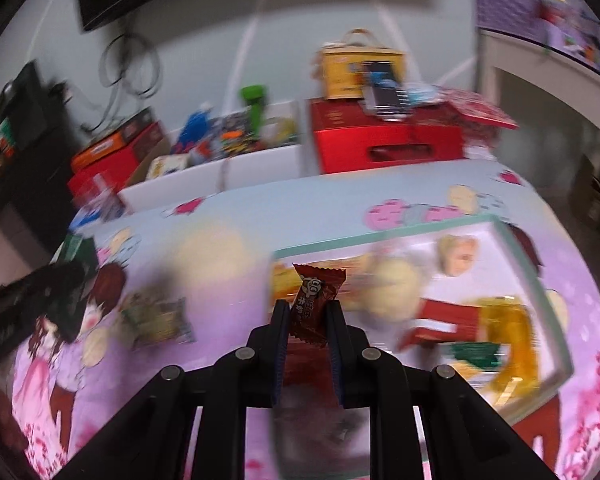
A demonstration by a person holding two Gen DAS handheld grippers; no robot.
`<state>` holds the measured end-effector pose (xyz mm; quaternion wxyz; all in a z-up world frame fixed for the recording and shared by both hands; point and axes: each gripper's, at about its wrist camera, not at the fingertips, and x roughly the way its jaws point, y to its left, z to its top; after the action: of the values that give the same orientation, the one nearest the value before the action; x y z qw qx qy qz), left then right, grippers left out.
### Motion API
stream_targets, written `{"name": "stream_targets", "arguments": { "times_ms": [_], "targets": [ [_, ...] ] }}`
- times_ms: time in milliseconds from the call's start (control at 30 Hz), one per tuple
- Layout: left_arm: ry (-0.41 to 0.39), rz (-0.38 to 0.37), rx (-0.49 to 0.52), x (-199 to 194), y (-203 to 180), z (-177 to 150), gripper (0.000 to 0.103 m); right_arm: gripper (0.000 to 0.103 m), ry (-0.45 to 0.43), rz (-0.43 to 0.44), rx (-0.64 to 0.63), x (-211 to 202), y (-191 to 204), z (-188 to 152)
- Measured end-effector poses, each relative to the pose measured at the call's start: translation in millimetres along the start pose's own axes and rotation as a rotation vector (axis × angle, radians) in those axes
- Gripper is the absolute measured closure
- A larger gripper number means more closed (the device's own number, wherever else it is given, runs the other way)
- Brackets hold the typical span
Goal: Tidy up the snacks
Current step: 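Lift the green pack with the left gripper while the right lifts the red candy, then lower the green pack and red candy into the tray and open both grippers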
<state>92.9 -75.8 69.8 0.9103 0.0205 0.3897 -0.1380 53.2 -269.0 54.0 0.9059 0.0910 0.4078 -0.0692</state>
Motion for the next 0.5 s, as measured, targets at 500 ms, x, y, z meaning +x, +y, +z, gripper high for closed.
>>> {"name": "stream_targets", "arguments": {
  "times_ms": [500],
  "targets": [
    [0.056,-0.2,0.243,30,-124,-23,0.061,0.083,-0.013,-0.107,0.21,-13,-119,4]
  ]
}}
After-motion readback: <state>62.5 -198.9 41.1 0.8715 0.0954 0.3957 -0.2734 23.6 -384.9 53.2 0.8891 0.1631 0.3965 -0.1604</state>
